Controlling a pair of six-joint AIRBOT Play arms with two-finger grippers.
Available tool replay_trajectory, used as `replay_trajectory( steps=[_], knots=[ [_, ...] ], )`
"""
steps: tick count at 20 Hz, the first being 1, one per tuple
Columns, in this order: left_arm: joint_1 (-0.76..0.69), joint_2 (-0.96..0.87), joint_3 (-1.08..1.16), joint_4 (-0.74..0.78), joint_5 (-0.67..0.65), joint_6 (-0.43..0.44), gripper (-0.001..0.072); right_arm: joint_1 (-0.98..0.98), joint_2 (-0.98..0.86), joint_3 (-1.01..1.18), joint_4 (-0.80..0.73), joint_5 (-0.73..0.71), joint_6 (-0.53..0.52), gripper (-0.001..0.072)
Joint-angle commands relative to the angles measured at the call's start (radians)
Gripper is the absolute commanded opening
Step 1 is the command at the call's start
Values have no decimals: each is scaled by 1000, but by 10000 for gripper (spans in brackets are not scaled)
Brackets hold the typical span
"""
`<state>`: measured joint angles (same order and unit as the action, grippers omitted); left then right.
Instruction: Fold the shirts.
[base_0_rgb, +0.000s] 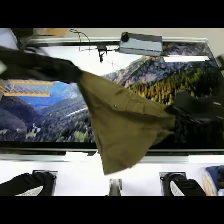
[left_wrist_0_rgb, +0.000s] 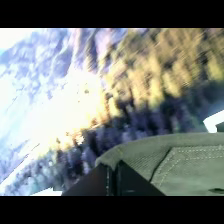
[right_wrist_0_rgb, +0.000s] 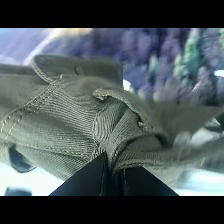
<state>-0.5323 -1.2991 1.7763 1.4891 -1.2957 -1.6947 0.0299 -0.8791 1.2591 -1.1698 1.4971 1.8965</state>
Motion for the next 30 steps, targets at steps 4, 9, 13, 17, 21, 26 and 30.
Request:
replay_trajectory(
  steps=[4,9,13,17,21,26,30],
  knots=[
    [85,-360,-21,-54,248,32,41,0,-397,-203,-5,-766,-68,58],
    [82,-418,-21,-158,212,63,41,-1,-517,-201,42,-818,-89,59],
    [71,-309,-21,-159,-3,124,41,-2,-375,-191,-17,-546,-294,58],
    [-8,-169,-23,-158,-183,109,41,-2,-183,-192,-191,-164,-273,58],
    [-146,-140,-166,-180,-204,55,41,-2,-82,-293,-190,-76,-246,58],
    [-247,-123,-467,-57,-109,-28,41,-2,-78,-502,-193,-126,-247,58],
    [-247,-122,-565,-79,-32,-77,41,-2,-78,-608,-115,-150,-237,58]
  ],
)
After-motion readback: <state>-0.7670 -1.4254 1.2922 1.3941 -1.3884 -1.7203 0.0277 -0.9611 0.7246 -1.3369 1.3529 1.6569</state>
